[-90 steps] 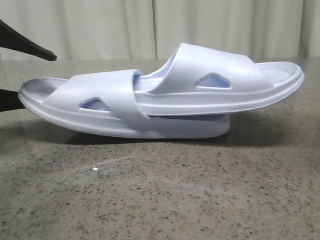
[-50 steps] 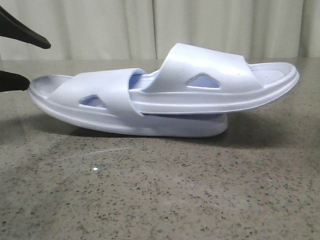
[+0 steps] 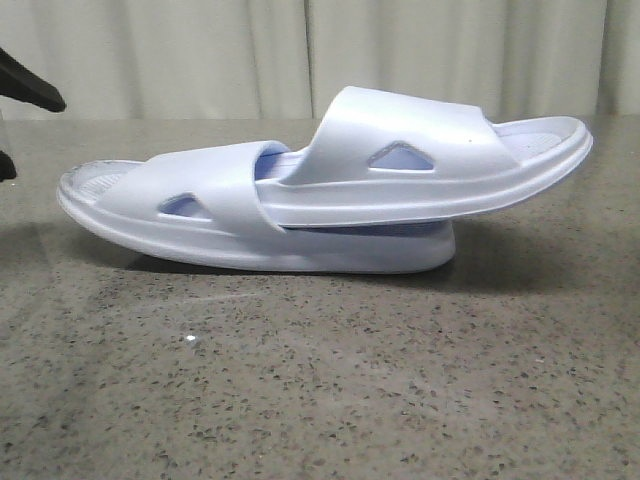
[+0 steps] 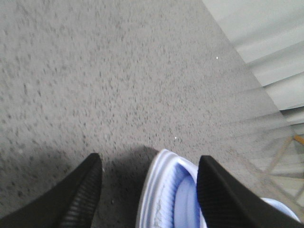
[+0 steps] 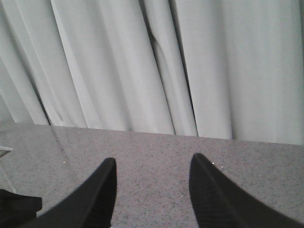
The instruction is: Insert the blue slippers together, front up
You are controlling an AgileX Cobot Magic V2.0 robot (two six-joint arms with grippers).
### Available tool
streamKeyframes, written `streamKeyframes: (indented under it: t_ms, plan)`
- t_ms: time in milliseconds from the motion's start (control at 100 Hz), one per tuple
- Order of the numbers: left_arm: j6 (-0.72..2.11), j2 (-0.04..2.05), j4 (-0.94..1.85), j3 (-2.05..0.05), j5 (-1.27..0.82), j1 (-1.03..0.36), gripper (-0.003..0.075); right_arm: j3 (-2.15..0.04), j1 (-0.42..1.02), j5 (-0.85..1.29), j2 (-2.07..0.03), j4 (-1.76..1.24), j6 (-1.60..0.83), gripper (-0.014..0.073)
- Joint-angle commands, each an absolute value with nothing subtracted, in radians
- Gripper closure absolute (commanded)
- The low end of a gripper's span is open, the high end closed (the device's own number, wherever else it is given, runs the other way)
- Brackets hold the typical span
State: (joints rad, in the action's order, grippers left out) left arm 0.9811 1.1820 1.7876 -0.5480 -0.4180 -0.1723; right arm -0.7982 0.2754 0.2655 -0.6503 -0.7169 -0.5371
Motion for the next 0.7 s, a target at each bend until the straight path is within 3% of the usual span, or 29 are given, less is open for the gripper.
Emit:
streamKeyframes:
  t_ms: [0,360,690]
  plan:
    - [1.052,1.119,1.815,-0.579,-0.402,-0.180,0.0337,-0.827,0.277,0.205,-0.642,-0.691,-0.550,0.0294]
    - [1.262,0.827,1.714,-0.579,-0.201,-0.180,0.0337,-0.804,0.275,0.157,-0.642,-0.563,-0.550,0.0294]
    - [1.262,0.572,1.519,-0.513,-0.151,-0.180,0.0338,-0.577,0.275,-0.058,-0.610,-0.541,-0.550,0.0294]
